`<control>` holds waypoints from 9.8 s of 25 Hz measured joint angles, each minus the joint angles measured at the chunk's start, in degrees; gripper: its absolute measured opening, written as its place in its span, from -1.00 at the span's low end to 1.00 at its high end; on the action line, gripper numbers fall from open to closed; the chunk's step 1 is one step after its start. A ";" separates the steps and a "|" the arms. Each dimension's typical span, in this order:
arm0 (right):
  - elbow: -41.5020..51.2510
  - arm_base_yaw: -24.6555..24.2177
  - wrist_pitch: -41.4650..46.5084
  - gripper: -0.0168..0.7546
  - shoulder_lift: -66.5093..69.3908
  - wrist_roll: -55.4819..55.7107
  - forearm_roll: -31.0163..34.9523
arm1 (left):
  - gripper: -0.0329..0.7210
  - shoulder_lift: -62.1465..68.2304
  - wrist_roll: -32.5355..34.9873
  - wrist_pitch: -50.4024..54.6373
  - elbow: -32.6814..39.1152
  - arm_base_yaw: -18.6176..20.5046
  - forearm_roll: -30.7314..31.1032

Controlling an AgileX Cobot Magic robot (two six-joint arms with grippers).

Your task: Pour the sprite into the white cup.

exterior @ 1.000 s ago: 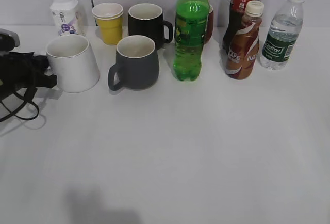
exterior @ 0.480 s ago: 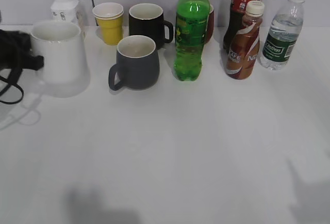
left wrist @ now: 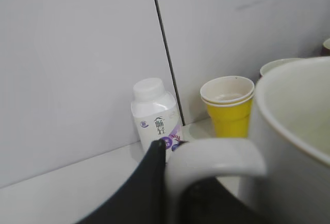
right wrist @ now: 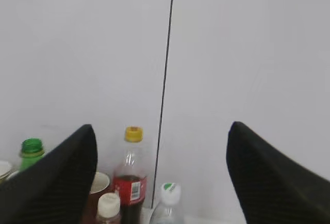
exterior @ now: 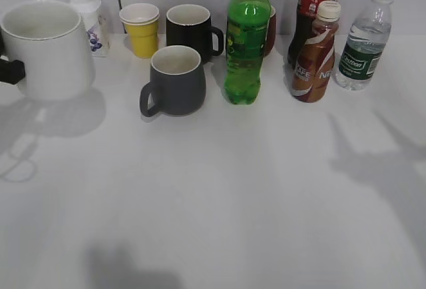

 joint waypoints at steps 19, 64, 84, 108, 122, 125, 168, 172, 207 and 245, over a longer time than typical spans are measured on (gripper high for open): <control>-0.41 17.79 -32.23 0.46 54.53 16.57 -17.87 | -0.81 -3.43 0.00 0.50 2.72 0.00 0.21; -27.12 25.67 -6.94 0.09 59.27 0.90 -58.45 | -0.81 -17.58 -6.31 27.71 2.78 -29.33 -1.29; -27.12 27.70 -6.17 0.09 59.27 -40.12 -49.15 | -0.81 -17.58 -6.31 28.72 2.78 -29.44 -1.39; -27.12 27.70 -10.06 0.09 59.27 -58.04 -35.07 | -0.81 -17.58 -6.31 28.78 2.78 -29.44 -0.55; -27.12 27.70 -3.86 0.09 59.27 -45.95 -31.24 | -0.81 -17.58 -6.31 28.08 2.78 -29.44 -0.69; -26.67 27.70 -2.49 0.09 59.21 -35.10 -31.10 | -0.81 -17.58 -6.31 26.76 2.78 -29.36 -1.46; -13.93 27.70 -9.37 0.09 52.98 32.25 -30.99 | -0.80 34.82 -3.96 -18.04 -12.33 -4.38 -8.25; -13.93 27.70 -9.43 0.09 52.98 32.25 -31.04 | -0.50 34.70 -4.58 -19.50 -12.33 -4.38 -7.97; -13.93 16.95 -31.84 0.09 70.97 20.32 -15.72 | -0.25 6.82 -4.81 -21.58 17.17 -4.38 -4.18; -6.19 17.11 64.95 0.61 -11.24 16.35 -12.12 | 0.51 -77.19 -10.23 117.13 -11.40 -8.67 -4.34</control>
